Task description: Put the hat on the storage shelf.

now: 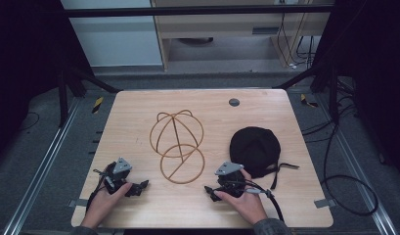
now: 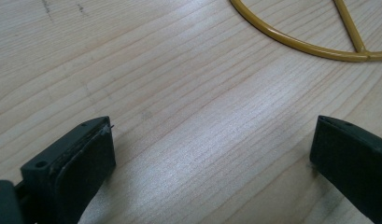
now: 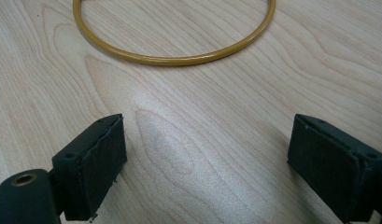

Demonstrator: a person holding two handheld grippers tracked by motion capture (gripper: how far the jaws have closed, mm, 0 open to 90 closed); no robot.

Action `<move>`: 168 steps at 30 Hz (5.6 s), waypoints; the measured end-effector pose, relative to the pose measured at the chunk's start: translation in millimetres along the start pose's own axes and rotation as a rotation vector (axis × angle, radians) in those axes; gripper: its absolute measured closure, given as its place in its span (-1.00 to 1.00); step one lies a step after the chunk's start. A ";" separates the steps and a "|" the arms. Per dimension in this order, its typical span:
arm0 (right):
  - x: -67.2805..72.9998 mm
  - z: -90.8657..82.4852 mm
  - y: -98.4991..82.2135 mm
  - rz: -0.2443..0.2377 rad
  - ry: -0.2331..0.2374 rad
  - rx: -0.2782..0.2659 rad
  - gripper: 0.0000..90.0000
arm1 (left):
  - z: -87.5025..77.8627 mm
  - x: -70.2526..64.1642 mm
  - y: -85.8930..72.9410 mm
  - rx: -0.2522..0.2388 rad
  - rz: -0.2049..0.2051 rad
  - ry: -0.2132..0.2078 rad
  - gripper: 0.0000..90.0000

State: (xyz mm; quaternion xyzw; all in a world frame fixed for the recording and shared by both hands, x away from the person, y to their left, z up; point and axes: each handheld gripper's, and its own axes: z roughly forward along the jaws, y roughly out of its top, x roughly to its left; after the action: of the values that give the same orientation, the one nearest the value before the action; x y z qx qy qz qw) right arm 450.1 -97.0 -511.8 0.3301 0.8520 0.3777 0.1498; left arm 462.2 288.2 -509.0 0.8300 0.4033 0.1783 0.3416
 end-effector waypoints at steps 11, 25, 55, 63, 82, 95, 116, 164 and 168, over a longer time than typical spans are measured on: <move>1.4 -2.0 5.2 -0.004 -0.022 0.057 -0.80 | 0.0 0.1 0.0 0.000 0.000 -0.001 -1.00; -11.1 -56.6 24.4 -0.067 -0.027 0.131 -0.80 | -0.2 0.0 0.0 0.002 0.001 0.000 -1.00; -131.0 -133.1 54.0 0.102 -0.131 0.249 -0.63 | -0.2 -0.1 -0.1 0.001 -0.002 0.000 -1.00; -149.8 -128.7 65.2 0.110 -0.129 0.281 -0.58 | -0.2 -0.1 -0.1 0.002 -0.001 0.000 -1.00; -168.3 -110.1 85.4 0.096 -0.093 0.317 -0.40 | -0.2 -0.1 -0.1 0.001 -0.002 0.000 -1.00; -171.8 -90.9 88.0 0.103 -0.068 0.348 -0.21 | 0.0 -0.3 -0.1 -0.001 -0.005 0.002 -1.00; -175.0 -81.7 84.8 0.090 -0.036 0.375 0.60 | 0.0 -0.2 0.0 -0.001 -0.005 0.001 -1.00; -129.4 -174.5 128.4 -0.032 -0.027 0.158 0.60 | 0.0 -0.2 0.0 -0.002 -0.003 0.001 -1.00; -127.1 -183.3 133.9 -0.039 -0.031 0.144 0.60 | 0.0 0.0 0.0 -0.002 0.000 0.002 -1.00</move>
State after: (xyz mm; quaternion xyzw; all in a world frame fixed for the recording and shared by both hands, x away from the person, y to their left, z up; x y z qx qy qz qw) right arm 511.5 -216.2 -288.8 0.3293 0.8807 0.3075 0.1462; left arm 462.2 288.2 -509.0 0.8295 0.4035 0.1792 0.3420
